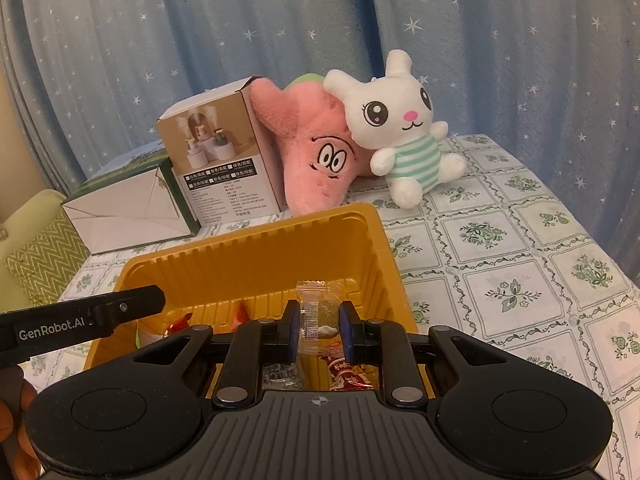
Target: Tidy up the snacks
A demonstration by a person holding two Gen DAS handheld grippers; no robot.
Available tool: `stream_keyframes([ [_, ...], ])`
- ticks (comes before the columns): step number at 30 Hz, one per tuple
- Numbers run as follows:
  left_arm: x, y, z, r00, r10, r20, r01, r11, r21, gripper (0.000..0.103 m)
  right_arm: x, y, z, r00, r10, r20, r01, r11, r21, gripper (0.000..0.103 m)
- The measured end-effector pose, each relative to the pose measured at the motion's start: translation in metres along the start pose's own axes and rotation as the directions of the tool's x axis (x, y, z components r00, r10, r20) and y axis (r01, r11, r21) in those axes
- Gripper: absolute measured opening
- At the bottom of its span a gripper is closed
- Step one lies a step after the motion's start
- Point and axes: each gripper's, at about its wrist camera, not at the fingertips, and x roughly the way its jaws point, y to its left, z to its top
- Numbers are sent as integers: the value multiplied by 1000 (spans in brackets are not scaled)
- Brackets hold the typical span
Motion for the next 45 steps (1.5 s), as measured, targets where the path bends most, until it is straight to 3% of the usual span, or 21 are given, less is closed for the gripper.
stream_keyframes([
  [9, -2, -2, -1, 998, 70, 3, -70, 996, 56, 60, -6, 1, 5, 999, 33, 26, -33, 999, 20, 21],
  [28, -3, 2, -4, 997, 72, 0, -72, 995, 69, 71, -6, 3, 7, 996, 66, 64, -68, 997, 35, 22],
  [29, -3, 3, -5, 997, 76, 0, -76, 994, 72, 71, -6, 1, 7, 996, 65, 66, -69, 997, 47, 27],
  [30, -3, 3, -5, 997, 80, 0, -80, 994, 73, 71, -7, -1, 8, 995, 64, 73, -69, 996, 58, 43],
  [32, -4, 5, -5, 997, 81, 1, -81, 994, 72, 72, -10, -6, 9, 994, 60, 94, -67, 995, 79, 59],
  [38, -5, 4, -5, 996, 92, 12, -93, 993, 78, 84, -12, -17, 12, 996, 36, 85, -46, 992, 115, 59],
  [45, -12, -1, -10, 994, 106, 31, -109, 988, 111, 98, -17, -14, 7, 998, 9, 61, -13, 998, 68, 61],
])
